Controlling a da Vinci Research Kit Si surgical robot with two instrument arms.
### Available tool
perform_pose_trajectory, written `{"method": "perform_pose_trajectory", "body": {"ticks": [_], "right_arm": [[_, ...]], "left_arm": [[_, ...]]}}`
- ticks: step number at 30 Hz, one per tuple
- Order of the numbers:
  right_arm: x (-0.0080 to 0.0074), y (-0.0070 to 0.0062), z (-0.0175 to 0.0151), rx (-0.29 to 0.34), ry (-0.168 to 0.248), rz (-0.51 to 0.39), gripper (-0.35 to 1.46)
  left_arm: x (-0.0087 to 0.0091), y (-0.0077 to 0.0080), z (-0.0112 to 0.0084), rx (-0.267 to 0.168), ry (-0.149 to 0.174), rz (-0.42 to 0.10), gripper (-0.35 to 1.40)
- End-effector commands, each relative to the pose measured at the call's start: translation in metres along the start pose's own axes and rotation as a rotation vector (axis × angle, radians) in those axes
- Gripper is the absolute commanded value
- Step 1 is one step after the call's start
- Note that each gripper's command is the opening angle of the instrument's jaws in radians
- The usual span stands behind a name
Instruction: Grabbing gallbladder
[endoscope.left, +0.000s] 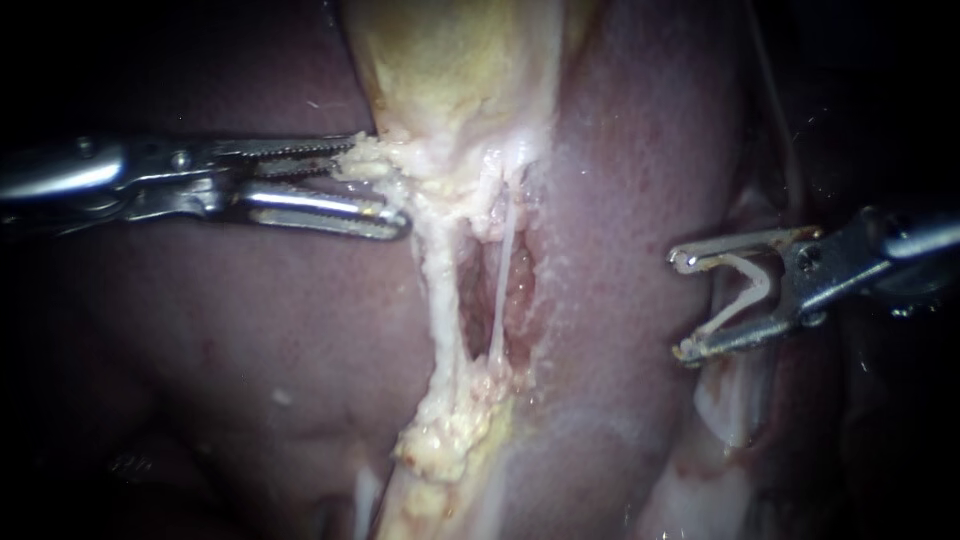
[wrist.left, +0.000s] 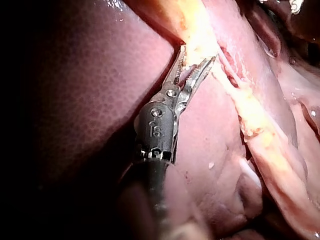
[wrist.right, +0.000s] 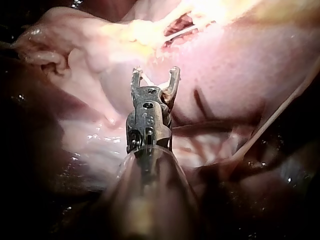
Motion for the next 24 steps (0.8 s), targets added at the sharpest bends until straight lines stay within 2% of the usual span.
{"method": "perform_pose_trajectory", "body": {"ticks": [1,5,7,12,15,19,24], "right_arm": [[0.0,0.0,0.0,0.0,0.0,0.0,0.48],[0.0,0.0,0.0,0.0,0.0,0.0,0.48],[0.0,0.0,0.0,0.0,0.0,0.0,0.48],[0.0,0.0,0.0,0.0,0.0,0.0,0.48],[0.0,0.0,0.0,0.0,0.0,0.0,0.48],[0.0,-0.0001,-0.0001,0.0,0.0,0.0,0.48],[0.0,-0.0001,-0.0001,0.0,0.0,0.0,0.48]], "left_arm": [[0.0,0.0,0.0001,0.001,0.0,-0.006,0.09],[-0.0003,0.0002,0.0002,0.0,0.001,-0.062,-0.35],[-0.0004,0.0003,0.0,-0.002,-0.002,-0.085,-0.35],[-0.0003,0.0013,-0.0014,-0.014,-0.056,-0.138,-0.35],[0.0004,0.0018,-0.0024,-0.02,-0.063,-0.159,-0.35],[0.0028,0.0017,-0.0055,-0.047,-0.068,-0.172,-0.35],[0.0063,0.0011,-0.0095,-0.045,-0.058,-0.19,-0.35]]}}
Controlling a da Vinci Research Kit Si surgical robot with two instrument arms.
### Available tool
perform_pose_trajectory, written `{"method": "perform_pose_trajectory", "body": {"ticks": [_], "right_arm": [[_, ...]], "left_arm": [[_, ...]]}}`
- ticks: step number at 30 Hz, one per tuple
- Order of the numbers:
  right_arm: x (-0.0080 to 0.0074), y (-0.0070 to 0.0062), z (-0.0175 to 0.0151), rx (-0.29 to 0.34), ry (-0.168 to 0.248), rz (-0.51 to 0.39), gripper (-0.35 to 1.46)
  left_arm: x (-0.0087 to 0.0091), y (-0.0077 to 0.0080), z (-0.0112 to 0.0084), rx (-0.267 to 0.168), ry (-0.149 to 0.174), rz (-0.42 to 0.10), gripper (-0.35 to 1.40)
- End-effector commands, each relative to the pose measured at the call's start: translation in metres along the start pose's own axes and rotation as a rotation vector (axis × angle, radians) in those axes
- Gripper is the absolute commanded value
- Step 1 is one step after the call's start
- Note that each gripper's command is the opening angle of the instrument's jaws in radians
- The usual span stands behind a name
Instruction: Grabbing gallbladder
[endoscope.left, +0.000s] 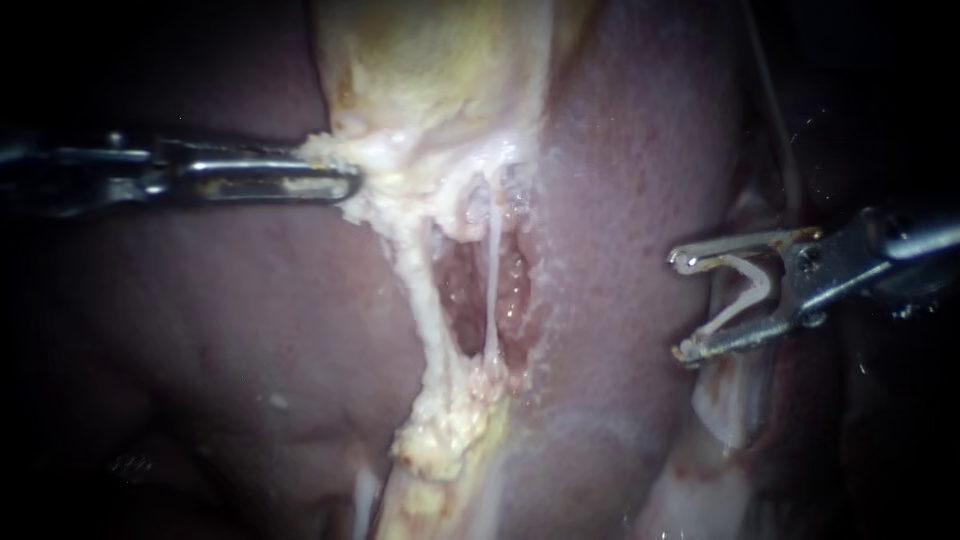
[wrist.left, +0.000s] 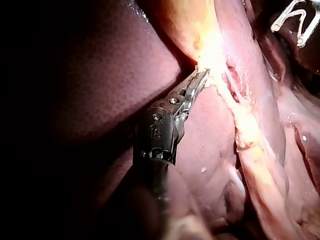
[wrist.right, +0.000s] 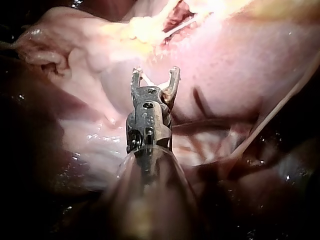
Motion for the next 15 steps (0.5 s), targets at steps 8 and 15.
{"method": "perform_pose_trajectory", "body": {"ticks": [8,15], "right_arm": [[0.0,0.0,0.0,0.0,0.0,0.0,0.48],[0.0,0.0,0.0,0.0,0.0,0.0,0.48]], "left_arm": [[0.0019,0.0001,-0.0024,-0.002,0.026,-0.012,-0.35],[0.0016,0.0003,-0.0018,0.002,0.027,-0.01,-0.35]]}}
